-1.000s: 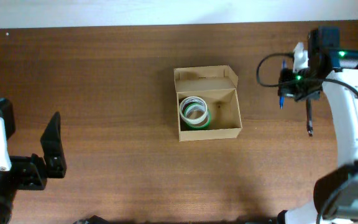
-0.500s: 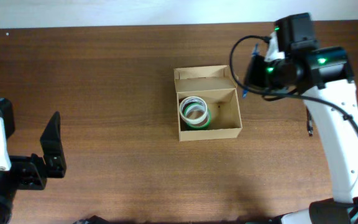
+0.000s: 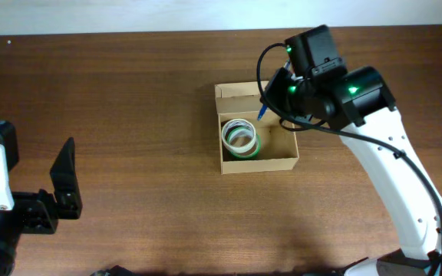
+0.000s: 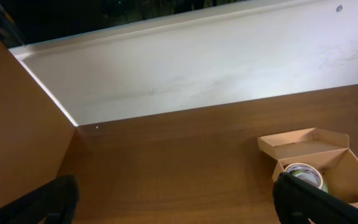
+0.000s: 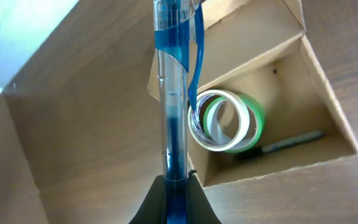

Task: Pack container
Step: 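Lift the blue pen and carry it over the box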

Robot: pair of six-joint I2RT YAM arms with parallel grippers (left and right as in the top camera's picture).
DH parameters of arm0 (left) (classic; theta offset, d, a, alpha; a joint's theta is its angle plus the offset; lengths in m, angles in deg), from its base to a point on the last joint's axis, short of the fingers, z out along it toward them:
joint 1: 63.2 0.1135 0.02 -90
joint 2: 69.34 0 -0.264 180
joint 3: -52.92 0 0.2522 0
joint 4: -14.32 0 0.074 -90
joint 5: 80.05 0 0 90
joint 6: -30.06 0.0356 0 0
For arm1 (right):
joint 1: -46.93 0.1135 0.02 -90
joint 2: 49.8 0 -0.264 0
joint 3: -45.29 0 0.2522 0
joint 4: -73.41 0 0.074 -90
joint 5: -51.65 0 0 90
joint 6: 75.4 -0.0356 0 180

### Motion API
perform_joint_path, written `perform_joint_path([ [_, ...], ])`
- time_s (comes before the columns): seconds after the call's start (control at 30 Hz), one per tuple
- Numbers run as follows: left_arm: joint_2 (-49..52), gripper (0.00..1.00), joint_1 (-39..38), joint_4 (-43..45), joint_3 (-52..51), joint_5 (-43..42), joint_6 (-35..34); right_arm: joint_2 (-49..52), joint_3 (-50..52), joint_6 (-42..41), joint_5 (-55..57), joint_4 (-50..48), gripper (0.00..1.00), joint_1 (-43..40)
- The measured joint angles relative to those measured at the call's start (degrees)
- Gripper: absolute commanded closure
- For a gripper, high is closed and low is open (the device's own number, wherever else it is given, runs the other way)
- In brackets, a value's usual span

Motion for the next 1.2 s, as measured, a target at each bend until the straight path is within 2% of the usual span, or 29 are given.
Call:
perform_joint_path([
  [0.33, 0.0, 0.01, 0.0, 0.0, 0.0, 0.0, 0.0, 0.0, 0.4, -11.1, 2.4, 0.4, 0.96, 1.5],
  [0.73, 0.0, 0.01, 0.0, -0.3, 0.0, 0.0, 0.0, 4.3, 10.9, -25.6, 2.7, 0.4, 0.96, 1.5],
  [0.9, 0.0, 0.01, 0.0, -0.7, 0.0, -0.2, 0.0, 7.1, 17.0, -32.0, 2.8, -3.8, 0.96, 1.5],
  [1.2, 0.0, 0.01, 0.0, -0.9, 0.0, -0.2, 0.0, 8.1, 24.3, -34.7, 2.4, -12.1, 0.96, 2.0],
])
